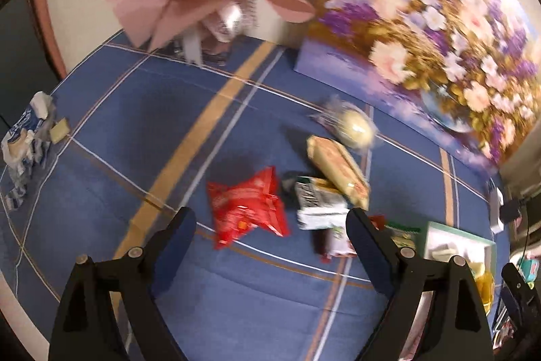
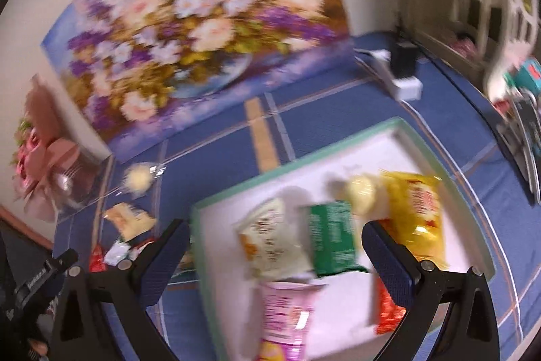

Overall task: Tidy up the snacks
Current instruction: 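Move the right tool to the white-red milk biscuit pack while the left tool reaches the red KISS wrapper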

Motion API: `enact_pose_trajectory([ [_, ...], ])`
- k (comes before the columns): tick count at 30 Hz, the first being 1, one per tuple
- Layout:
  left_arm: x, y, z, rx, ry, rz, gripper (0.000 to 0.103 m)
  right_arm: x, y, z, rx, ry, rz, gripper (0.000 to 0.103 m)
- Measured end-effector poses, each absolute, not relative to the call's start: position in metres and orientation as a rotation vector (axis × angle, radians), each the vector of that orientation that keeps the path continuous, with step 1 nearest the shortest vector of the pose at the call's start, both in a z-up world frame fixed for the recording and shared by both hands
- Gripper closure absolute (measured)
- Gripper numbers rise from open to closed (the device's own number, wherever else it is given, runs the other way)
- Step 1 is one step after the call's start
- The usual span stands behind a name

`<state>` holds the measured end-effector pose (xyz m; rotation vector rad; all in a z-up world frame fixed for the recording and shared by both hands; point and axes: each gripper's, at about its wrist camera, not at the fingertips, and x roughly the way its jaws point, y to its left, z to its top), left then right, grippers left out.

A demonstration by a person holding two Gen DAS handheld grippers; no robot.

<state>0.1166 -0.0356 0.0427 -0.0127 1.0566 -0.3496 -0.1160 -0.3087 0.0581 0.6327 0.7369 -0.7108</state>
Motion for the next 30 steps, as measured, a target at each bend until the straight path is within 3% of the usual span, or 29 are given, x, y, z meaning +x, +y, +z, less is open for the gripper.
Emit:
enact_pose_trajectory([
  [11,0.154,-0.005,0.016,-0.133,1.156,-0.354,0.013,-0.004,-0.221,0.042,0.469,0.908,-0.436,0.019],
  [22,0.175,-0.018,-0.017,-0.219,1.256,-0.43,0.013,0.067,-0.18,-0.014,0.362,1.092,-0.361,0.022],
  [30,0.178,-0.028,-0.03,-0.193,1.282,-0.423,0.033,0.087,-0.173,-0.044,0.305,1.168,-0.362,0.022],
])
